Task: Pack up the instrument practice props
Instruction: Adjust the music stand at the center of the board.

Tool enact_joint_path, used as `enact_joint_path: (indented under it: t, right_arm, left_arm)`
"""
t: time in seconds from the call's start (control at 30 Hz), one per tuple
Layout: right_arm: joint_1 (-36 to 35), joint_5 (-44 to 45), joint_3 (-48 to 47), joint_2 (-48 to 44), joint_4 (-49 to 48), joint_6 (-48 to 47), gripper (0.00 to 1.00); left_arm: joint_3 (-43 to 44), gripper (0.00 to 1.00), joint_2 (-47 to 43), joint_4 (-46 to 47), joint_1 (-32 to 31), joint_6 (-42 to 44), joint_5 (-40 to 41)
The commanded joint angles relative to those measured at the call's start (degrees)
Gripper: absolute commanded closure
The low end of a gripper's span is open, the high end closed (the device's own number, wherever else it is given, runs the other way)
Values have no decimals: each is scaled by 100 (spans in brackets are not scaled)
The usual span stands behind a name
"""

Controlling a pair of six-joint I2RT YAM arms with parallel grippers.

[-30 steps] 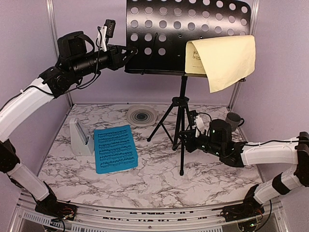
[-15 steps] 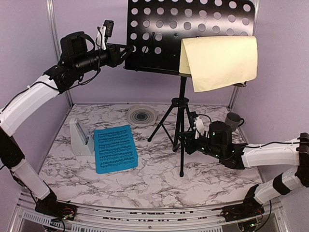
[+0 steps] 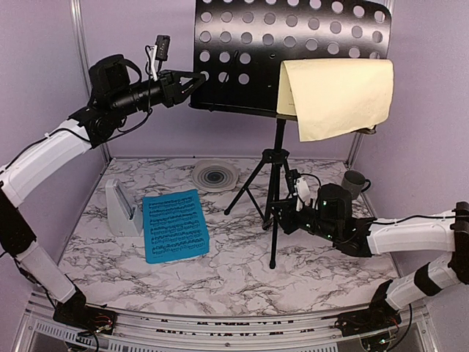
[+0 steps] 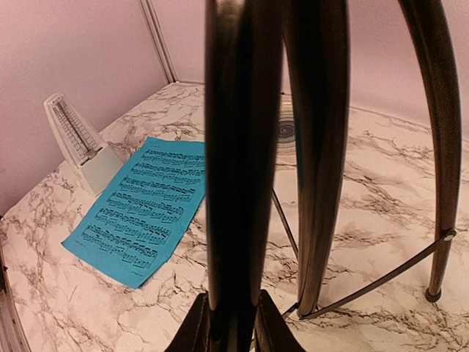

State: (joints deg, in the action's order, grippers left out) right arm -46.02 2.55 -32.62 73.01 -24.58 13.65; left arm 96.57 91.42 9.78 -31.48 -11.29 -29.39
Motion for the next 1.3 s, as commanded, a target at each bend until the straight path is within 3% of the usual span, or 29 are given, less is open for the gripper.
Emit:
enact_joint_path:
  t: [0.0, 0.13, 0.27, 0.33, 0.5, 0.7, 1.03, 1.27]
  right_arm:
    - [-56, 148, -16, -293, -81, -51, 77]
    - [-56, 241, -80, -390, 40, -37, 69]
    - [-56, 283, -149, -514, 308, -4, 46]
    - [-54, 321, -172, -692, 438, 5, 41]
    - [-56, 422, -235, -1301, 873, -30, 40]
    - [-45, 525, -333, -1939, 1445, -64, 40]
    - [102, 562, -1150, -2722, 2225, 230, 41]
    - [103, 449, -2181, -2887, 2614, 60, 42]
  left_arm:
    - [-630, 55, -573, 313, 43, -113, -301]
    - [-934, 49, -965, 236, 37, -90, -284]
    - [-977, 43, -1200, -9, 16, -97, -416]
    - [-965, 41, -1352, -305, -51, -30, -340]
    - [-792, 38, -1730, -1303, -496, 625, 332]
    - [-623, 38, -2007, -2041, -1631, 1540, 1393]
    - [-346, 39, -1622, -1934, -3137, 3574, 2575]
    - [317, 25, -788, -1837, -3651, 5548, 3075]
